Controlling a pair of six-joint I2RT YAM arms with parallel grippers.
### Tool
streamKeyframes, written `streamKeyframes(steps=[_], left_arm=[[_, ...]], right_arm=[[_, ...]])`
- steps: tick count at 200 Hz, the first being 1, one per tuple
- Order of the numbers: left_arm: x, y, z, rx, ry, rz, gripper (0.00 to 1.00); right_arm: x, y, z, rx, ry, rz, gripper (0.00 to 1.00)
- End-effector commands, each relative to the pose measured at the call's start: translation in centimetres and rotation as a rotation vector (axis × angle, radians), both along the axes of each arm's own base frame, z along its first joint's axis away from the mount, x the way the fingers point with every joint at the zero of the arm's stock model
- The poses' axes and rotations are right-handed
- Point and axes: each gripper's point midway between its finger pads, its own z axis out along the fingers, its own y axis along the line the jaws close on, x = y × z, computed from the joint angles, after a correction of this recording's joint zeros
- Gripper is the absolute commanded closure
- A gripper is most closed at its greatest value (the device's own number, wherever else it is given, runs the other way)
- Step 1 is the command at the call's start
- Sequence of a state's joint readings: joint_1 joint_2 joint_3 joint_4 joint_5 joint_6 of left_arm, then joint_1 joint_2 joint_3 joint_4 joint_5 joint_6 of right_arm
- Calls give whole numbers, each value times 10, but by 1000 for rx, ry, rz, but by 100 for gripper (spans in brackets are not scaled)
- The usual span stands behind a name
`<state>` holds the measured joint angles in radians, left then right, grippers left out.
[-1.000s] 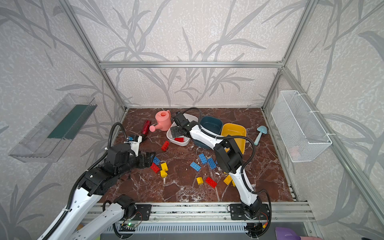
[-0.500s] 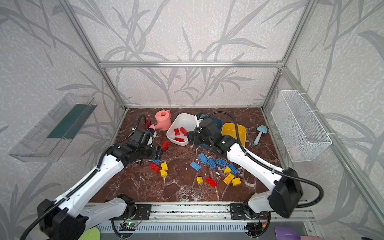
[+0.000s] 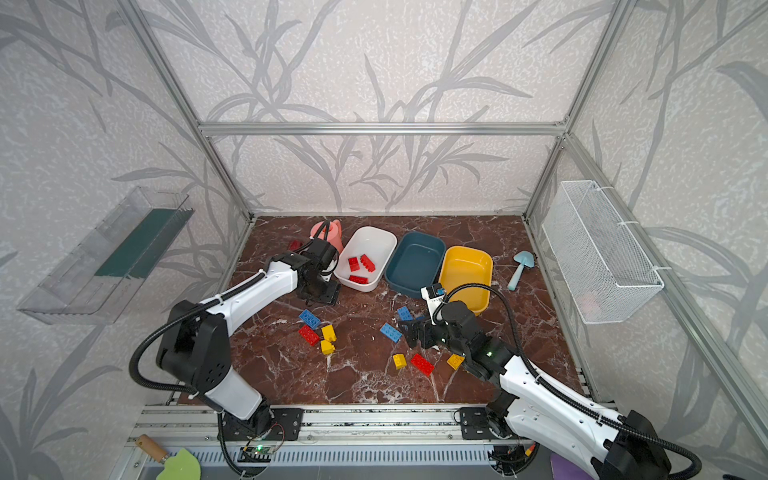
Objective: Sort the legos into containers by color
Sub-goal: 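Grasp the long red brick with the left gripper while the right arm withdraws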
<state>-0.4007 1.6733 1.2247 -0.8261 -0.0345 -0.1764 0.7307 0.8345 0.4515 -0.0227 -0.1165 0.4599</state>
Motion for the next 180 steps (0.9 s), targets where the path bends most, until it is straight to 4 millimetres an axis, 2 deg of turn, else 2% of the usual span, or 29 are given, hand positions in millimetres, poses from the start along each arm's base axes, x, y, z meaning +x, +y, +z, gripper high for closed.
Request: streamKeyframes(steps=[1, 54, 78, 104, 141, 180], left_arm=[[11, 10, -6, 34, 15, 32, 35], [28, 15, -30, 75, 68, 34, 37], [36, 16, -41, 69, 90, 41, 48], [42, 12, -48, 46, 96, 38, 53], [45, 5, -48, 10, 93, 28, 68], [45, 3, -33, -14, 38, 23, 76]], right_arm=[[-7, 11, 18, 124, -26, 47, 3], [-15, 15, 17, 165, -15, 90, 2], [-15, 18, 14, 169, -2, 97, 2], [-14, 18, 9, 159, 6, 95, 2], [-11, 19, 0, 131, 25, 87, 1], [-9, 18, -3, 112, 20, 83, 1]])
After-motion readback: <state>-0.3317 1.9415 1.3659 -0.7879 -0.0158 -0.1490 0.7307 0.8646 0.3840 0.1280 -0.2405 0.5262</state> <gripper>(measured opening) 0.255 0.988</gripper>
